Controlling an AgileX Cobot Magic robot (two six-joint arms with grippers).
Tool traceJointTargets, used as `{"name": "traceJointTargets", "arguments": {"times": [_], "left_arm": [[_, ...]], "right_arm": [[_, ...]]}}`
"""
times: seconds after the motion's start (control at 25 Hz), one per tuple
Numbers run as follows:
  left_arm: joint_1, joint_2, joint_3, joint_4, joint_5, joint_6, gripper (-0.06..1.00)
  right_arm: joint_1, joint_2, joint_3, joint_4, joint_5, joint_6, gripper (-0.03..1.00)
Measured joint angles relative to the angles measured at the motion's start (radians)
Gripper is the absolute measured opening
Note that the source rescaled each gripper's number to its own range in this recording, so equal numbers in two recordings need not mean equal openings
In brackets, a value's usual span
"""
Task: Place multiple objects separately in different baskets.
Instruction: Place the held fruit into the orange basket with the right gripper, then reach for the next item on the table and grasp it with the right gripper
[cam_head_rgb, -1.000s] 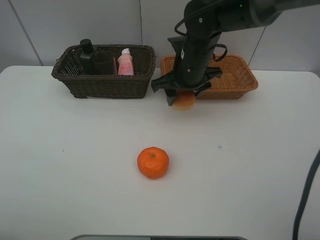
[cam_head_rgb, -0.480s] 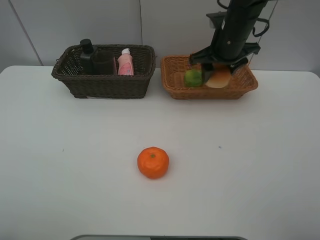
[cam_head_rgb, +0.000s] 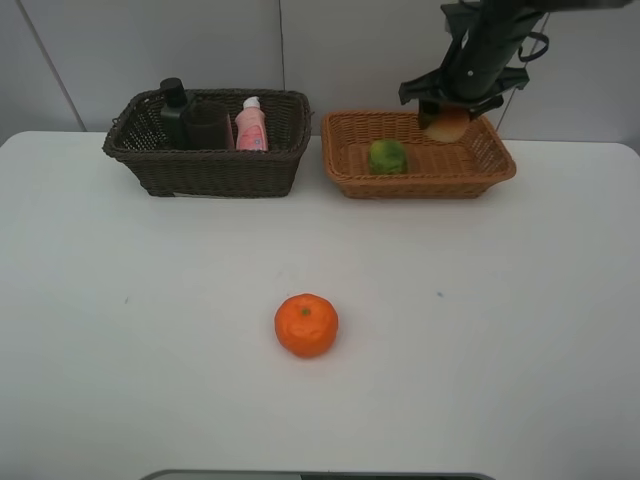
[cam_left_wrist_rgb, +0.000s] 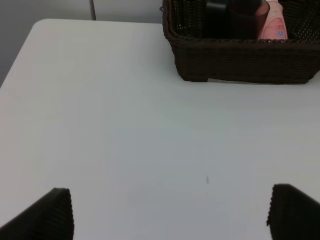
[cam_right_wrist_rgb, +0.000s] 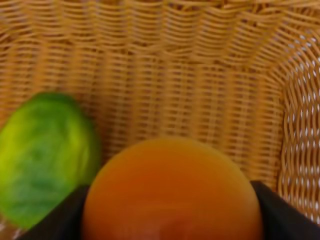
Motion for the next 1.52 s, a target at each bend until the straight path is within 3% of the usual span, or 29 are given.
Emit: {"name": "traceJointTargets", "arguments": {"times": [0.48, 0.6, 0.64, 0.68, 0.8, 1.04, 1.24, 1.52], "left_arm": [[0.0, 0.0, 0.0, 0.0, 0.0, 0.0, 1.0], [0.0, 0.0, 0.0, 0.0, 0.0, 0.0, 1.0], [0.0, 0.0, 0.0, 0.0, 0.0, 0.0, 1.0], [0.0, 0.0, 0.0, 0.0, 0.0, 0.0, 1.0], [0.0, 0.0, 0.0, 0.0, 0.0, 0.0, 1.0], [0.0, 0.0, 0.0, 0.0, 0.0, 0.0, 1.0], [0.0, 0.0, 0.0, 0.0, 0.0, 0.0, 1.0], [0.0, 0.0, 0.0, 0.0, 0.0, 0.0, 1.0]], "right_arm": [[-0.011, 0.104, 0.0, -0.022, -0.089, 0.0, 0.45], [-0.011, 0.105, 0.0, -0.028, -0.099, 0.0, 0.7], [-0.011, 0.105, 0.0, -0.028, -0.099, 0.0, 0.7], [-0.011, 0.105, 0.0, -0.028, -0.1, 0.0, 0.81], [-0.011, 0.105, 0.0, -0.032, -0.101, 0.0, 0.97], [-0.011, 0.105, 0.0, -0.032, -0.097, 0.0, 1.0], [-0.01, 0.062, 0.0, -0.028, -0.034, 0.0, 1.0], [0.073, -0.055, 0.005, 0.045, 0.211, -0.086, 1.0]]}}
